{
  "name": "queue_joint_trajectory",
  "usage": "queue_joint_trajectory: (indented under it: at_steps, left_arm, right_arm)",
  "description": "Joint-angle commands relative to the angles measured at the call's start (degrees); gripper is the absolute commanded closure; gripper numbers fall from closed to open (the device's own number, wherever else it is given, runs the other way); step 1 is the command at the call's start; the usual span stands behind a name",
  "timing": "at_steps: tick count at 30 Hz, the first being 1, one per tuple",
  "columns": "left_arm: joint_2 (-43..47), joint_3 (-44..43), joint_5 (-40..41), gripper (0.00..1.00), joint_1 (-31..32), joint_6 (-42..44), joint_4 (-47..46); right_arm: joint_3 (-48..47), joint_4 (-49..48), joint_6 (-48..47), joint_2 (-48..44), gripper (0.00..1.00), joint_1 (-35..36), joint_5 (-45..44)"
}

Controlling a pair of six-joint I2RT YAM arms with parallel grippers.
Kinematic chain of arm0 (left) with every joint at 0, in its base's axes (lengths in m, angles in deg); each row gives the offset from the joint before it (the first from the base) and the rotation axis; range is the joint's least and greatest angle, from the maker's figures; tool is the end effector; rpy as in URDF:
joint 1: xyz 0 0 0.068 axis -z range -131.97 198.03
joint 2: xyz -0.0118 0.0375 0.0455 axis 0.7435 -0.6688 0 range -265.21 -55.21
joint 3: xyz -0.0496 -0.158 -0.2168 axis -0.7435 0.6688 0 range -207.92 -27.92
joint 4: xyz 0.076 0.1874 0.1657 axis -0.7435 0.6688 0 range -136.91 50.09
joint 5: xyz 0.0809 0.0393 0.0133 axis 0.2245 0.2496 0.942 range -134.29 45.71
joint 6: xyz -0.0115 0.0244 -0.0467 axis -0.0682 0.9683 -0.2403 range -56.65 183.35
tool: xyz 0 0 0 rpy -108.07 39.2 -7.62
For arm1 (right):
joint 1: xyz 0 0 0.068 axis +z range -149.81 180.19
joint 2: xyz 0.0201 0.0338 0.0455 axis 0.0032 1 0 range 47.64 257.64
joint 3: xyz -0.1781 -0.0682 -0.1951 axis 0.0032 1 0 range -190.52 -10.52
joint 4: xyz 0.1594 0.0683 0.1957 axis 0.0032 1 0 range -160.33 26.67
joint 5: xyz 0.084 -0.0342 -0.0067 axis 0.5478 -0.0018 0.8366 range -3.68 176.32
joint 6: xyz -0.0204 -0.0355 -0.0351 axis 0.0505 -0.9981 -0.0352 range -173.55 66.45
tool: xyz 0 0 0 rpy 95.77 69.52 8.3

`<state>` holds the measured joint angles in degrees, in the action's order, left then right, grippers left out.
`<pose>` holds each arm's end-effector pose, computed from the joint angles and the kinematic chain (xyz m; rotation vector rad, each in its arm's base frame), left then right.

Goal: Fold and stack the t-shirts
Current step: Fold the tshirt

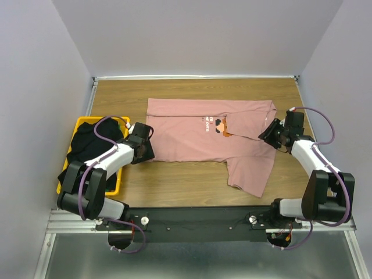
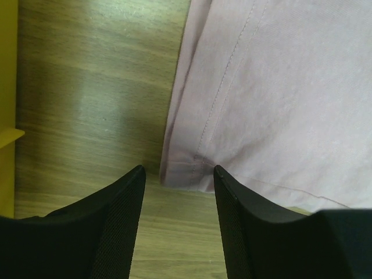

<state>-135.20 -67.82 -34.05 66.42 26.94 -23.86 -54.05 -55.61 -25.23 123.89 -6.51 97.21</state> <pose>0.2388 -0.0727 0.1644 -0.4699 2.6025 -0.0802 0.2685 -0.0248 0.2076 0.6414 2.3315 0.4027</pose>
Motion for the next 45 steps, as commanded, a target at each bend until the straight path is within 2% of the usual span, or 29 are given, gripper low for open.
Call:
queue_joint_trajectory:
  at_steps: [1, 9, 10, 14, 17, 19, 21, 22, 30, 36, 41, 45]
  left_arm:
    - [-0.8, 0.2, 2.2, 0.44, 0.0, -1.5, -1.2]
    - [-1.6, 1.5, 3.9, 0.59, 0.1, -1.9, -1.5]
    - [-1.5, 1.3, 4.1, 0.66, 0.2, -1.9, -1.4]
    - [-0.3, 1.2, 5.2, 0.77, 0.1, -1.8, -1.2]
    - [1.0, 1.5, 5.8, 0.82, 0.2, -1.4, -0.9]
    - [1.4, 1.6, 5.7, 0.92, 0.2, -1.1, -1.1]
    - [2.2, 1.4, 5.4, 0.94, 0.2, -0.6, -1.3]
    - [2.5, 1.4, 5.3, 0.99, 0.2, -0.4, -1.5]
    - [4.3, 1.0, 4.9, 1.00, 0.2, 1.6, -3.8]
    - [5.0, 1.1, 4.1, 1.00, 0.2, 2.0, -5.1]
    - [5.4, 1.0, 4.1, 1.00, 0.2, 2.3, -5.2]
    - [5.5, 1.0, 3.8, 1.00, 0.1, 2.3, -5.5]
  right_arm:
    - [0.9, -0.1, -1.1, -1.6, 0.53, 0.5, -1.1]
    - [0.8, -0.3, -1.0, -1.5, 0.53, 0.5, -1.4]
    - [0.8, -0.3, -1.1, -1.5, 0.53, 0.4, -1.4]
    - [0.4, -0.2, -1.6, -1.5, 0.53, 0.5, -2.6]
    - [0.3, 0.4, -1.7, -1.7, 0.53, 0.5, -6.6]
    - [0.2, 2.1, -1.8, -2.4, 0.53, 0.5, -8.9]
    - [0.1, 4.3, -1.4, -3.0, 0.53, 0.5, -13.0]
    - [-0.2, 5.5, -1.3, -3.0, 0.53, 0.5, -14.0]
    - [-3.1, 15.3, 1.5, 1.2, 0.51, 0.4, -15.6]
    - [-1.7, 15.0, 2.5, 5.7, 0.52, -2.3, -14.5]
    - [-0.2, 13.2, 1.6, 5.9, 0.54, -7.3, -12.2]
    - [0.9, 12.6, 1.8, 7.1, 0.55, -8.3, -9.2]
